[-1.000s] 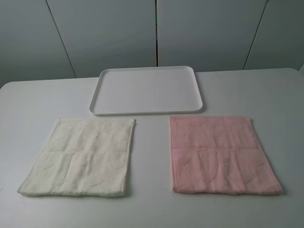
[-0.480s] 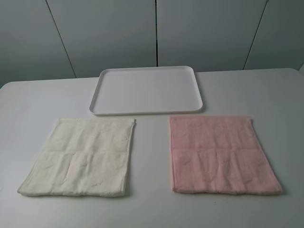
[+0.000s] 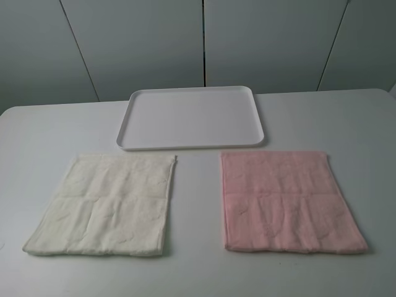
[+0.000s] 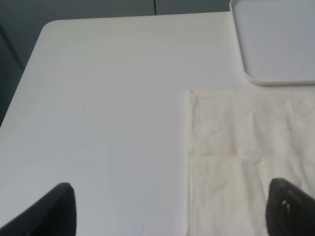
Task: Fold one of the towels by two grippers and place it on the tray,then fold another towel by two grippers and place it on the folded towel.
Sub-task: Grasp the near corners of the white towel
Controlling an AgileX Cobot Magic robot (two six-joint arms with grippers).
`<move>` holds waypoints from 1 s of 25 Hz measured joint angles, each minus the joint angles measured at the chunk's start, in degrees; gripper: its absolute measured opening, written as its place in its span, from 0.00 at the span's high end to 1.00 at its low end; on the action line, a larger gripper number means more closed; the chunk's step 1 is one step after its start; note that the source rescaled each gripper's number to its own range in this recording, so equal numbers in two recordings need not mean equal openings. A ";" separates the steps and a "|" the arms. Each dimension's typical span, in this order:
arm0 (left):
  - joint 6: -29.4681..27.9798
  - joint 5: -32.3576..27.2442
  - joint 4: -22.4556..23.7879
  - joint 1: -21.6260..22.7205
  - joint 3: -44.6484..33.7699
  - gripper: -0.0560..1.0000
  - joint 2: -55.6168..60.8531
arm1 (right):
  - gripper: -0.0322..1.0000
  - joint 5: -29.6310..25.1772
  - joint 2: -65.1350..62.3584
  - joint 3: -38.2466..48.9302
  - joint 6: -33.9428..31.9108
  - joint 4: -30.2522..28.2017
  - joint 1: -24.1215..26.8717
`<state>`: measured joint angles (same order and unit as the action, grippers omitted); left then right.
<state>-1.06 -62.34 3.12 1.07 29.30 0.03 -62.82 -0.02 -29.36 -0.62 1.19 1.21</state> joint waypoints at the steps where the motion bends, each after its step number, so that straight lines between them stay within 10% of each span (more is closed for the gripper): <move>1: 0.00 0.00 0.00 0.00 0.00 0.00 0.00 | 0.00 0.00 0.00 0.00 0.00 0.35 0.00; 16: 3.09 0.70 1.60 0.00 0.00 0.00 -2.59 | 0.00 -1.80 1.57 -0.62 3.00 6.68 0.00; 25: 18.30 6.38 1.24 -0.52 6.46 0.00 -35.19 | 0.00 8.40 25.12 -5.50 27.48 19.81 0.00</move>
<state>17.24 -55.96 4.36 0.54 35.75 -35.16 -54.42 25.10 -34.86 26.86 21.00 1.21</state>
